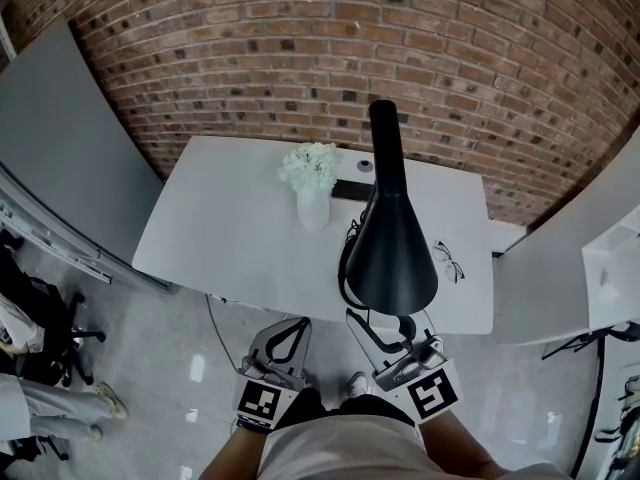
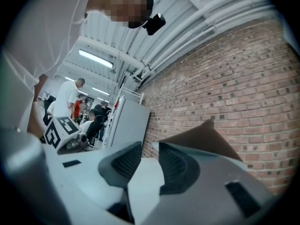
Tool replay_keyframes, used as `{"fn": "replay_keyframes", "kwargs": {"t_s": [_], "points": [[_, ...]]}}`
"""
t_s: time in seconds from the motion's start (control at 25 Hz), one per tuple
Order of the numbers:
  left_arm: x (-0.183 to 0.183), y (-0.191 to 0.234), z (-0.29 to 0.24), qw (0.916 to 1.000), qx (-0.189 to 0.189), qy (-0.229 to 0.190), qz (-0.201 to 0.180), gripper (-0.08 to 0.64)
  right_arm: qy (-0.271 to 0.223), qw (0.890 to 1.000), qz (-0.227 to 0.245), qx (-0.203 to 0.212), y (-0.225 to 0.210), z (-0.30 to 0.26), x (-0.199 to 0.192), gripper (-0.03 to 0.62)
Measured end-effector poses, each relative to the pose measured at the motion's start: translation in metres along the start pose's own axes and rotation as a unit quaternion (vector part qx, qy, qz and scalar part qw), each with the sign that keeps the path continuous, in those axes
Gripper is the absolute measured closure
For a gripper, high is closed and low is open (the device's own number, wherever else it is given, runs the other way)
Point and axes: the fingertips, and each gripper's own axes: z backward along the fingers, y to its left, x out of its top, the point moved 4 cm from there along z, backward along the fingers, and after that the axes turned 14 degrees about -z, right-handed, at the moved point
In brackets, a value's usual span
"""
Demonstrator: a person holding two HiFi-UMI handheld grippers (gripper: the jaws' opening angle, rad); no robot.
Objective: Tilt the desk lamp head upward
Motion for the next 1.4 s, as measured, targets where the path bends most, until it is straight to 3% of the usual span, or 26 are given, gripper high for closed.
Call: {"fn": "replay_keyframes", "kwargs": {"t_s": [0.24,0.52,0.68,1.4], "points": [[0.003,0.001,-0.004,0.9999,-0.015,-0.007,-0.001,0.552,0.036,0.998,0.049,-0.01,0.011,-0.003,0.007,0.469],[0.01,0.003,-0.008,0.9998,-0.013,-0.016,-0.003,0.552,0.033,0.997,0.062,-0.028,0.013,-0.003,0.019,0.489],[0.016,0.001,-0.01,0.9997,-0.011,-0.021,-0.007,0.552,0.036,0.994,0.098,-0.025,0.013,-0.002,0.029,0.5],[0.034,0.001,-0.01,0.9988,0.005,-0.047,-0.012,0.552,0.029,0.988,0.148,-0.027,0.014,-0.003,0.058,0.529]]}}
